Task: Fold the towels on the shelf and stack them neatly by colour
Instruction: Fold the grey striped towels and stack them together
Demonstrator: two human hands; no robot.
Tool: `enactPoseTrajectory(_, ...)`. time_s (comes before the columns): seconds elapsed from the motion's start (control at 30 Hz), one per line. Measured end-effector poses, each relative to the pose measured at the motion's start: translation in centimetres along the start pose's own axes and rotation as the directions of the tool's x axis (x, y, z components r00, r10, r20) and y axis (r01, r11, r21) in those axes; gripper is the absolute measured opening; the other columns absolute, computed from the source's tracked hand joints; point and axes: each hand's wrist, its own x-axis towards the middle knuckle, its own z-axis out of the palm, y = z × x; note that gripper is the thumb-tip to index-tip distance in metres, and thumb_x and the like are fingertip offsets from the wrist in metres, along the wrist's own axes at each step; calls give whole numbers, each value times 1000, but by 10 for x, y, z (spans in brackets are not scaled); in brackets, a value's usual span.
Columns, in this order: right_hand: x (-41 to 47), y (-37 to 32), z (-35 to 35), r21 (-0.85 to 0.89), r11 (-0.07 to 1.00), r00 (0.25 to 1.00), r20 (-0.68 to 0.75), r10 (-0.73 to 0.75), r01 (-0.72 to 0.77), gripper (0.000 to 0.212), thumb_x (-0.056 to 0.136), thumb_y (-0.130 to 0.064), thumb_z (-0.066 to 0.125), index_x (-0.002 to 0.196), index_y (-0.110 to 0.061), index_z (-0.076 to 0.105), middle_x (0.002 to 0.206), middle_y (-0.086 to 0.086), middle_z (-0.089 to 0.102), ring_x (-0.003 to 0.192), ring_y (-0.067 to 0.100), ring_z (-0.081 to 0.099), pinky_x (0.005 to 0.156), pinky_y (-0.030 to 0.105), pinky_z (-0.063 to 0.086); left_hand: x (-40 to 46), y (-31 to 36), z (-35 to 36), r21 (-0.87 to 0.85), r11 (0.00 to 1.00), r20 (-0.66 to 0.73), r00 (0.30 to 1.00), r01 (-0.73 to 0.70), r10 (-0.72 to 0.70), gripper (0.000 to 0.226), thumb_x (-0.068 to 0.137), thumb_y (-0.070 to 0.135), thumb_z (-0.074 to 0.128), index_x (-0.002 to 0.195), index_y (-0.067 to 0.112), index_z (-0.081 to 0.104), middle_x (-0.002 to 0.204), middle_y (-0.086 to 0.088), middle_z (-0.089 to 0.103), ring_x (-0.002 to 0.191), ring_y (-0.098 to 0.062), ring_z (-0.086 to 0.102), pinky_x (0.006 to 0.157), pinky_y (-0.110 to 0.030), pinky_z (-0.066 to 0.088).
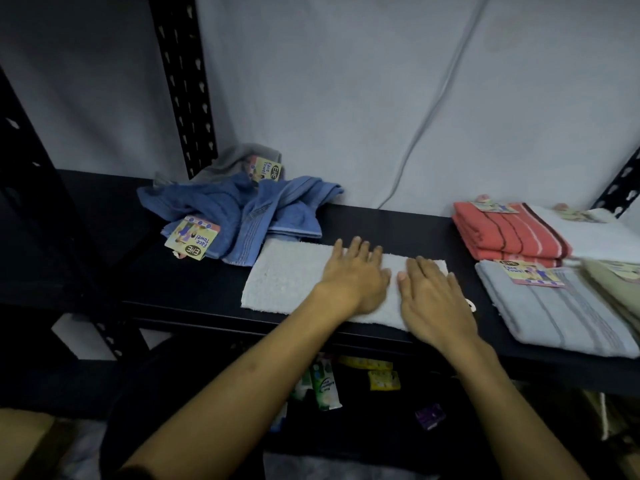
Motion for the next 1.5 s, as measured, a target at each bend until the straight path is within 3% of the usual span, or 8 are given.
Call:
enactPoseTrajectory(0.5, 110, 44, -17, -268, 923, 953, 200, -227, 276, 66, 99, -65, 10, 157, -40, -11, 168, 0, -6, 155, 18, -7, 124, 48, -5, -61, -92, 5, -136, 985, -59, 992, 105, -114, 79, 101, 64, 24, 162, 18, 6, 169, -3, 11, 153, -24, 13, 124, -39, 11)
enactPoseTrajectory(0.6, 112, 32, -26, -384, 921, 998, 38, -50, 61, 69, 101, -61, 16, 160, -31, -2, 167, 14, 6, 153, 34, 7, 122, 57, 6, -76, -76, 1, -115, 993, -77, 996, 29, -38, 82, 96, 70, 35, 158, 19, 19, 148, -6, 34, 133, -26, 30, 112, -39, 27)
enactPoseTrajectory(0.77, 65, -17, -3, 60, 998, 977, 211, -7, -6, 75, 99, -69, 17, 160, -27, 9, 167, 8, 11, 154, 30, 10, 123, 52, 7, -78, -76, -7, -344, 935, -142, 989, -84, 36, 47, 104, 50, 40, 139, 22, 54, 116, -2, 46, 114, -22, 42, 105, -41, 36)
enactPoseTrajectory(1.07, 103, 20, 3, -7, 972, 937, 268, -224, 235, 71, 98, -71, 18, 159, -37, 11, 168, -8, 2, 154, 12, -2, 123, 40, -1, -82, -64, 17, -202, 974, -64, 994, -101, 90, 64, 104, 59, 19, 162, 33, 9, 169, 10, -9, 154, -11, -2, 122, -40, 5)
enactPoseTrajectory(1.17, 110, 24, 1, 58, 964, 944, 195, -267, 261, 63, 100, -65, 27, 153, -32, 38, 165, -3, 25, 154, 15, 12, 122, 39, 12, -85, -63, 17, -194, 972, -63, 990, -136, 126, 72, 101, 65, 15, 162, 31, 0, 166, 18, -18, 152, -5, -19, 125, -38, -2)
enactPoseTrajectory(1.23, 102, 20, -6, 138, 960, 969, 12, -247, 243, 52, 98, -58, 33, 117, -23, 67, 139, 8, 58, 141, 26, 39, 113, 42, 34, -89, -64, 18, -191, 968, -74, 985, -165, 154, 81, 97, 74, 21, 162, 31, 1, 166, 19, -19, 151, -3, -23, 123, -36, -4)
enactPoseTrajectory(1.33, 56, 13, -19, 372, 871, 937, -260, -234, 321, 29, 97, -32, 52, 97, -13, 74, 106, 2, 72, 110, 23, 58, 97, 43, 47, -90, -66, 19, -212, 955, -135, 974, -205, 179, 91, 89, 81, 36, 162, 30, 13, 168, 18, -5, 153, 0, -13, 124, -36, 1)
enactPoseTrajectory(1.5, -54, 26, -23, 395, 814, 905, -188, -381, 425, 38, 91, -49, 64, 115, -22, 73, 121, -12, 68, 117, 7, 59, 99, 37, 45, -87, -69, 27, -378, 890, -353, 929, -253, 115, 56, 95, 61, 54, 143, 33, 55, 156, 21, 41, 145, 0, 33, 120, -40, 31)
